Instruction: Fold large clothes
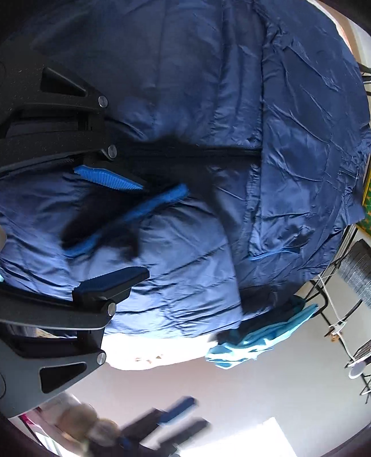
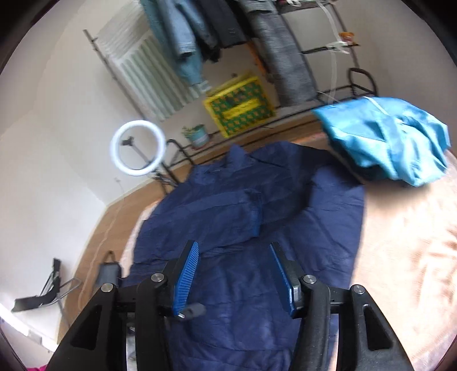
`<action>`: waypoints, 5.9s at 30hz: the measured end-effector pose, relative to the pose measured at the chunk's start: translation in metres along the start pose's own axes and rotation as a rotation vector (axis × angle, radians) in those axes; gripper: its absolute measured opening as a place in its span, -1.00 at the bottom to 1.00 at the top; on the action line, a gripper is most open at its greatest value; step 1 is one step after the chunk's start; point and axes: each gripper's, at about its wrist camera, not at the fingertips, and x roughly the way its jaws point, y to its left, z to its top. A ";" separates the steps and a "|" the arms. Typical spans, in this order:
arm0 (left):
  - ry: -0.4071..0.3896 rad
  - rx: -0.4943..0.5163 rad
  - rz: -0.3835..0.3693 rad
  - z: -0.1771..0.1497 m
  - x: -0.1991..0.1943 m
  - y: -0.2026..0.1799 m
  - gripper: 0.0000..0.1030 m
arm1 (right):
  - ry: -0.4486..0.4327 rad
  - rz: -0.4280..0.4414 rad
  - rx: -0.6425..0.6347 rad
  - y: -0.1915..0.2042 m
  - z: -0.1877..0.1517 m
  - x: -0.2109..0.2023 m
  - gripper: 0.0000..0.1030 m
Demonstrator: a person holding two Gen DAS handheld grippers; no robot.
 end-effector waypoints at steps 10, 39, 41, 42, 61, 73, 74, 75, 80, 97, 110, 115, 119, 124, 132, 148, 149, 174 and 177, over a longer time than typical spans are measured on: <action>-0.130 0.136 0.100 0.039 -0.007 -0.007 -0.91 | 0.061 -0.123 0.084 -0.056 -0.018 0.010 0.05; -0.355 -0.020 0.451 0.167 -0.035 0.168 -0.94 | 0.309 -0.304 -0.059 -0.046 -0.052 0.107 -0.12; -0.339 -0.017 0.476 0.164 -0.026 0.176 -0.94 | 0.309 -0.308 -0.062 -0.044 -0.052 0.108 -0.12; -0.336 -0.021 0.477 0.164 -0.024 0.180 -0.94 | 0.308 -0.310 -0.063 -0.044 -0.053 0.109 -0.11; -0.416 -0.032 0.505 0.171 -0.088 0.200 -0.70 | 0.316 -0.321 -0.086 -0.043 -0.054 0.109 -0.16; -0.439 -0.045 0.455 0.061 -0.202 0.213 -0.20 | 0.221 -0.306 -0.097 -0.051 -0.053 0.070 -0.19; -0.431 -0.050 0.454 0.051 -0.208 0.214 -0.16 | 0.201 -0.295 -0.104 -0.051 -0.052 0.063 -0.19; -0.420 -0.061 0.448 0.036 -0.215 0.217 -0.09 | 0.191 -0.281 -0.103 -0.051 -0.052 0.058 -0.19; -0.395 -0.146 0.415 -0.027 -0.243 0.238 -0.01 | 0.149 -0.209 -0.095 -0.049 -0.055 0.031 -0.16; -0.309 -0.284 0.217 -0.178 -0.260 0.260 0.16 | 0.027 -0.136 -0.118 -0.036 -0.128 -0.059 0.47; -0.182 -0.519 -0.008 -0.245 -0.204 0.314 0.17 | 0.253 -0.015 -0.011 -0.076 -0.198 -0.073 0.50; -0.202 -0.550 -0.063 -0.245 -0.200 0.319 0.17 | 0.307 0.076 0.053 -0.079 -0.214 -0.061 0.54; -0.187 -0.571 -0.098 -0.248 -0.190 0.323 0.17 | 0.332 0.062 0.057 -0.079 -0.221 -0.047 0.58; -0.178 -0.546 -0.125 -0.248 -0.184 0.318 0.17 | 0.351 0.135 0.184 -0.097 -0.227 -0.034 0.59; -0.171 -0.452 -0.097 -0.245 -0.185 0.298 -0.41 | 0.402 0.202 0.208 -0.099 -0.239 -0.024 0.38; -0.256 -0.372 -0.107 -0.261 -0.235 0.261 -0.91 | 0.298 0.271 0.091 -0.076 -0.208 -0.092 -0.98; -0.241 -0.379 -0.100 -0.263 -0.231 0.262 -0.91 | 0.300 0.260 0.097 -0.077 -0.208 -0.092 -0.98; -0.361 -0.332 -0.145 -0.169 -0.252 0.210 -0.94 | 0.230 0.224 0.128 -0.067 -0.155 -0.084 -0.98; -0.389 -0.311 -0.138 -0.140 -0.256 0.202 -0.94 | 0.178 0.219 0.125 -0.059 -0.132 -0.083 -0.99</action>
